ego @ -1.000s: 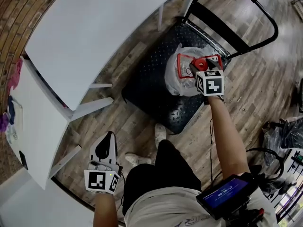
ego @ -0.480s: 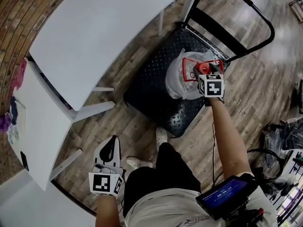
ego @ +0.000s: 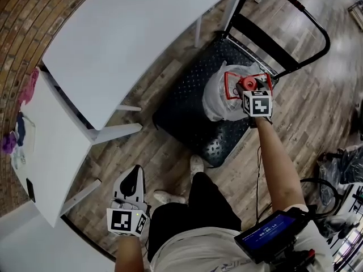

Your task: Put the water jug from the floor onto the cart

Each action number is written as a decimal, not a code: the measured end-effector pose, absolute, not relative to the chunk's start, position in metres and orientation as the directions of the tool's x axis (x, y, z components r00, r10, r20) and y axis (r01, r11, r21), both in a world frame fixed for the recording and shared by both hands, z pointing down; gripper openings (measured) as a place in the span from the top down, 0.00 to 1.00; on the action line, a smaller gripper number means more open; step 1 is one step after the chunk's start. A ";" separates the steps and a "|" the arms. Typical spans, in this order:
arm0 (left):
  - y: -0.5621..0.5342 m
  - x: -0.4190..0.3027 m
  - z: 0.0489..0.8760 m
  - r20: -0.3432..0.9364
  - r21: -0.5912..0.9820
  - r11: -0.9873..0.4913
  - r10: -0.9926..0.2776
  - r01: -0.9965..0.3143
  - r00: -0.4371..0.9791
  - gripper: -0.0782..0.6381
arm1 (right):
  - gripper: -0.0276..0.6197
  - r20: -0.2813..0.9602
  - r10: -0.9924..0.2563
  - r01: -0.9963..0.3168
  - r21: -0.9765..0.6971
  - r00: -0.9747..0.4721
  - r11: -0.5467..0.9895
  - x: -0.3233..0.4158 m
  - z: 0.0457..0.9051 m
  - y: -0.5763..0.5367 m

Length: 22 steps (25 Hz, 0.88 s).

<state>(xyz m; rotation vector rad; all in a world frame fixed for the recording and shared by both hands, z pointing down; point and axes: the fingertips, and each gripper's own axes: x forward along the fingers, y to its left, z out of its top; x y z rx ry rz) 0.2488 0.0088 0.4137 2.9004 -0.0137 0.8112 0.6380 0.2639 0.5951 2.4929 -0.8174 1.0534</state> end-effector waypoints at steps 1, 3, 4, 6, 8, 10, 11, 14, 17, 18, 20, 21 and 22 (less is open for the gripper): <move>0.008 0.248 0.411 0.512 0.118 -0.992 0.025 -0.042 0.859 0.89 | 0.47 0.722 -0.388 -0.612 0.062 0.572 -0.788 0.637 0.592 0.264; 0.005 0.245 0.406 0.502 0.115 -0.992 0.019 -0.045 0.865 0.89 | 0.47 0.699 -0.399 -0.612 0.070 0.593 -0.788 0.636 0.577 0.263; 0.003 0.244 0.403 0.497 0.117 -0.992 0.016 -0.049 0.868 0.89 | 0.47 0.683 -0.407 -0.614 0.078 0.607 -0.786 0.635 0.567 0.261; 0.000 0.241 0.398 0.489 0.120 -0.991 0.012 -0.053 0.872 0.89 | 0.47 0.642 -0.427 -0.624 0.104 0.637 -0.774 0.634 0.539 0.254; -0.002 0.238 0.392 0.478 0.122 -0.991 0.013 -0.052 0.878 0.89 | 0.47 0.595 -0.448 -0.637 0.144 0.667 -0.757 0.630 0.506 0.244; -0.002 0.234 0.383 0.460 0.119 -0.992 0.014 -0.046 0.888 0.89 | 0.47 0.530 -0.468 -0.644 0.210 0.707 -0.736 0.625 0.466 0.233; -0.002 0.233 0.377 0.448 0.112 -0.993 0.015 -0.040 0.894 0.89 | 0.47 0.492 -0.479 -0.644 0.245 0.727 -0.725 0.621 0.443 0.227; 0.002 0.225 0.356 0.407 0.074 -0.997 0.020 -0.011 0.913 0.89 | 0.47 0.370 -0.525 -0.634 0.307 0.766 -0.709 0.602 0.372 0.212; 0.004 0.212 0.336 0.369 0.058 -0.998 0.029 0.008 0.929 0.89 | 0.47 0.254 -0.566 -0.620 0.333 0.785 -0.711 0.570 0.304 0.201; 0.003 0.206 0.330 0.357 0.066 -0.998 0.031 0.008 0.934 0.89 | 0.47 0.222 -0.577 -0.617 0.345 0.786 -0.707 0.556 0.285 0.198; 0.000 0.194 0.315 0.327 0.079 -0.997 0.030 0.004 0.944 0.89 | 0.47 0.175 -0.603 -0.620 0.362 0.778 -0.696 0.523 0.252 0.192; -0.002 0.187 0.307 0.310 0.077 -0.997 0.029 0.005 0.950 0.89 | 0.47 0.157 -0.616 -0.626 0.359 0.772 -0.692 0.506 0.238 0.189; -0.003 0.180 0.297 0.293 0.071 -0.997 0.030 0.010 0.956 0.89 | 0.48 0.141 -0.628 -0.631 0.352 0.765 -0.691 0.488 0.225 0.187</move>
